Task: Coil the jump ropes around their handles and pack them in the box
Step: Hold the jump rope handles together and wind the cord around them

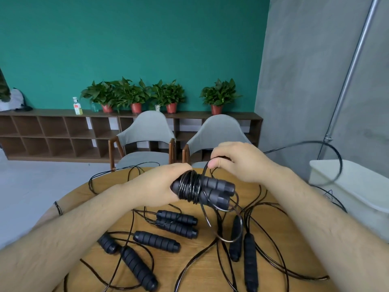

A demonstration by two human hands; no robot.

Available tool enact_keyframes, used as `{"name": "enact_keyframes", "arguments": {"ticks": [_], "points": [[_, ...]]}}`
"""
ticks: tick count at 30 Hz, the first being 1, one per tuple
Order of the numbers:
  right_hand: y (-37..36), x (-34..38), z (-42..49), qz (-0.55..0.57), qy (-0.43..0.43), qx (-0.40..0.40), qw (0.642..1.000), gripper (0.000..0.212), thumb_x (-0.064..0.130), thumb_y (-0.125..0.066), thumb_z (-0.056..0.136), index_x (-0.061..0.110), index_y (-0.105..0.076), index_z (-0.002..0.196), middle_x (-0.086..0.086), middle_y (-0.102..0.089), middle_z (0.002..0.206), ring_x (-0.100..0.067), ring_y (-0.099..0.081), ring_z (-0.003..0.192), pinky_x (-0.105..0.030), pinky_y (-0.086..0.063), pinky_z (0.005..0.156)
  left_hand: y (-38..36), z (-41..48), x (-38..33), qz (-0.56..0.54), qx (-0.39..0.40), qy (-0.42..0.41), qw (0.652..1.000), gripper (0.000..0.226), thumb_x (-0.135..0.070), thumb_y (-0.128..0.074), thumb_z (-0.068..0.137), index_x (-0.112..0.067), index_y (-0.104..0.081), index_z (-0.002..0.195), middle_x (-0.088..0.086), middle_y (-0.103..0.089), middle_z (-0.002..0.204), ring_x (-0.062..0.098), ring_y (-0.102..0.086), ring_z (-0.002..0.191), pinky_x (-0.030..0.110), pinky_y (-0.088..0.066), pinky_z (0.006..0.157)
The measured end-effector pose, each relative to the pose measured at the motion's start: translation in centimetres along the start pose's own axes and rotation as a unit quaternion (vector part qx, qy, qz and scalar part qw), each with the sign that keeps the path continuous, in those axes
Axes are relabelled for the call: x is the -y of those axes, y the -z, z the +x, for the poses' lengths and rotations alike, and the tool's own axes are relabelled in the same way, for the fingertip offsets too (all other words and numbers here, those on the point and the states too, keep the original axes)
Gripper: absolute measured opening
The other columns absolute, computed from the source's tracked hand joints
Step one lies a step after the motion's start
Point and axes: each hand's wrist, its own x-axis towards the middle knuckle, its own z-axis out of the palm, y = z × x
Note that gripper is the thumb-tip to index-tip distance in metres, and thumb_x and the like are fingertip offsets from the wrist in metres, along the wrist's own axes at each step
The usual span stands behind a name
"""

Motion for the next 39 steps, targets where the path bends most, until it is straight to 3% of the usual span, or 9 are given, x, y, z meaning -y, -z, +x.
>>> {"name": "enact_keyframes", "arguments": {"ticks": [3,6,9,12,16,23,29,35,39], "points": [[-0.8,-0.4,-0.4,0.114,-0.002,-0.030,0.993,0.015,0.031,-0.056,0.100,0.036,-0.064,0.087,0.012,-0.065,0.085,-0.003,-0.061,0.083,-0.033,-0.053,0.079,0.1,0.1,-0.8,-0.086,-0.068,0.004,0.994,0.031,-0.028,-0.076,0.085,-0.030,-0.058,0.111,-0.010,-0.065,0.094,0.007,-0.064,0.089,0.022,-0.052,0.071],[-2.5,0.0,-0.9,0.167,-0.083,-0.019,0.982,0.024,0.004,-0.050,0.101,0.021,-0.067,0.098,0.011,-0.055,0.079,0.002,-0.051,0.073,-0.025,-0.049,0.076,0.5,0.8,-1.2,-0.149,-0.115,0.048,0.981,0.040,-0.021,-0.080,0.084,-0.037,-0.055,0.111,-0.012,-0.066,0.090,0.006,-0.065,0.081,0.019,-0.050,0.066],[-5.4,0.3,-0.9,0.174,-0.082,-0.052,0.980,0.025,0.016,-0.044,0.105,0.019,-0.066,0.092,0.003,-0.064,0.083,-0.013,-0.061,0.079,-0.047,-0.054,0.083,0.3,1.5,-1.3,-0.158,-0.154,0.092,0.971,0.044,-0.015,-0.078,0.082,-0.033,-0.055,0.114,-0.010,-0.067,0.091,0.006,-0.064,0.082,0.020,-0.051,0.065],[-6.2,1.7,-1.0,0.189,-0.141,-0.015,0.972,0.035,0.040,-0.034,0.108,0.026,-0.060,0.088,0.002,-0.060,0.078,-0.018,-0.058,0.072,-0.040,-0.052,0.076,-0.1,2.2,-1.2,-0.133,-0.196,0.155,0.959,0.041,-0.011,-0.073,0.082,-0.027,-0.053,0.114,-0.007,-0.064,0.091,0.006,-0.061,0.078,0.016,-0.044,0.058],[-6.8,3.1,-1.4,0.180,-0.146,0.004,0.973,0.035,0.039,-0.031,0.108,0.024,-0.061,0.097,0.009,-0.054,0.074,-0.006,-0.052,0.066,-0.025,-0.040,0.061,-0.1,2.6,-0.1,-0.009,-0.225,0.212,0.951,0.039,-0.013,-0.067,0.084,-0.022,-0.049,0.117,-0.005,-0.059,0.099,0.016,-0.060,0.083,0.027,-0.041,0.059],[-5.8,5.4,-2.3,-0.041,-0.075,0.063,0.994,0.021,0.029,-0.037,0.109,0.017,-0.053,0.108,0.005,-0.050,0.083,-0.017,-0.053,0.075,-0.030,-0.044,0.065,-0.7,2.7,1.1,0.222,-0.114,0.277,0.928,0.046,-0.017,-0.068,0.089,-0.013,-0.043,0.127,0.007,-0.057,0.114,0.026,-0.065,0.092,0.030,-0.045,0.062],[-0.9,4.5,-1.5,-0.216,0.033,0.001,0.976,0.026,0.042,-0.043,0.106,0.023,-0.060,0.107,0.006,-0.056,0.090,-0.018,-0.063,0.091,-0.032,-0.043,0.067,-1.4,2.5,1.4,0.256,-0.034,0.222,0.940,0.042,-0.014,-0.065,0.091,-0.017,-0.045,0.127,0.005,-0.057,0.114,0.025,-0.065,0.098,0.036,-0.057,0.077],[1.0,0.9,-0.3,-0.189,0.072,0.001,0.979,0.046,0.065,-0.037,0.095,0.031,-0.067,0.104,0.014,-0.055,0.091,-0.014,-0.058,0.093,-0.035,-0.047,0.076,-1.0,1.2,1.5,0.133,0.039,0.085,0.987,0.039,-0.020,-0.067,0.089,-0.029,-0.051,0.123,-0.012,-0.054,0.105,0.014,-0.060,0.097,0.035,-0.055,0.083],[-0.6,-1.1,-0.1,-0.104,0.035,0.013,0.994,0.050,0.067,-0.030,0.091,0.030,-0.063,0.092,0.010,-0.057,0.087,-0.010,-0.054,0.084,-0.034,-0.047,0.071,-0.7,0.4,1.4,0.063,0.009,0.031,0.997,0.039,-0.023,-0.071,0.088,-0.032,-0.054,0.123,-0.015,-0.057,0.105,0.006,-0.059,0.096,0.029,-0.053,0.082]]}}
